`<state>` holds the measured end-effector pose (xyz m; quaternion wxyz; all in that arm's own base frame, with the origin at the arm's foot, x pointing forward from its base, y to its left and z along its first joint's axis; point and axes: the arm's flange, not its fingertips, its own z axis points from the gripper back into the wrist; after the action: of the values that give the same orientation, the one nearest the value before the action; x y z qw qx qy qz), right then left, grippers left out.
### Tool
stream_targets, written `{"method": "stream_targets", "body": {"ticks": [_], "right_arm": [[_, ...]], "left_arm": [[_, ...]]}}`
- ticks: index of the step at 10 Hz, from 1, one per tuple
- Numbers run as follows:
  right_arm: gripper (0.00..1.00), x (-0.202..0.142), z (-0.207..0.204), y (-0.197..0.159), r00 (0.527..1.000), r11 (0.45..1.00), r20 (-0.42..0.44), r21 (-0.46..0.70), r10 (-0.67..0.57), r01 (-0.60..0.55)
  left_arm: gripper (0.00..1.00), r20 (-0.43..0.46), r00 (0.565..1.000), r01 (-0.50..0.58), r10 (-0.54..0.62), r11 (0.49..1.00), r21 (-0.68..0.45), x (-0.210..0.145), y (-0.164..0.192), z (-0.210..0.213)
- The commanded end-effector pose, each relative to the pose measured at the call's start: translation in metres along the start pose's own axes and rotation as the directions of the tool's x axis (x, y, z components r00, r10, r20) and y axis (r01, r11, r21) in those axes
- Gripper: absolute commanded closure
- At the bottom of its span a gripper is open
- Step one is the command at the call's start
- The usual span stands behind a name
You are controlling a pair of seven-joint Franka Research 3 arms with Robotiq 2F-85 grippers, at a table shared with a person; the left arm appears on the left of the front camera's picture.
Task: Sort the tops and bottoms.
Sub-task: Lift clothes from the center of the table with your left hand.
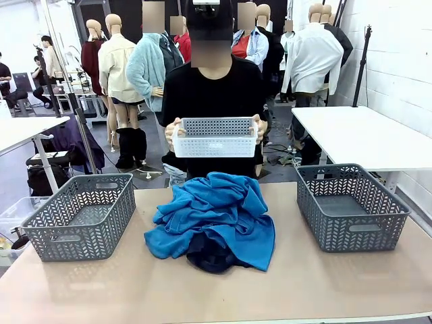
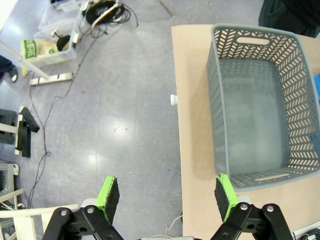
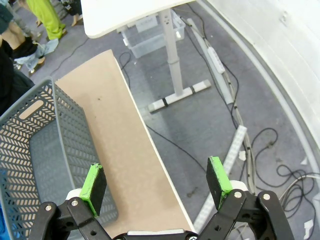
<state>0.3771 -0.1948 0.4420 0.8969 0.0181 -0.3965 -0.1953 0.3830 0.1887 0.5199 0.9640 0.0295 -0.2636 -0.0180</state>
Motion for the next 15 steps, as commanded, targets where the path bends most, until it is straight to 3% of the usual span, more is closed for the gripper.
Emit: {"method": "stream_targets", "body": {"ticks": [1, 15], "right_arm": [[0.00, -0.0006, -0.0010, 0.0035, 1.000, 1.000, -0.005, -0.011, -0.020, 0.020], [0.00, -0.0006, -0.0010, 0.0035, 1.000, 1.000, -0.005, -0.011, -0.020, 0.020]], "left_arm": [[0.00, 0.006, 1.000, -0.002, 0.002, 1.000, -0.010, -0.0027, 0.0007, 0.0006], [0.00, 0.006, 1.000, -0.002, 0.002, 1.000, -0.010, -0.0027, 0.0007, 0.0006]]}}
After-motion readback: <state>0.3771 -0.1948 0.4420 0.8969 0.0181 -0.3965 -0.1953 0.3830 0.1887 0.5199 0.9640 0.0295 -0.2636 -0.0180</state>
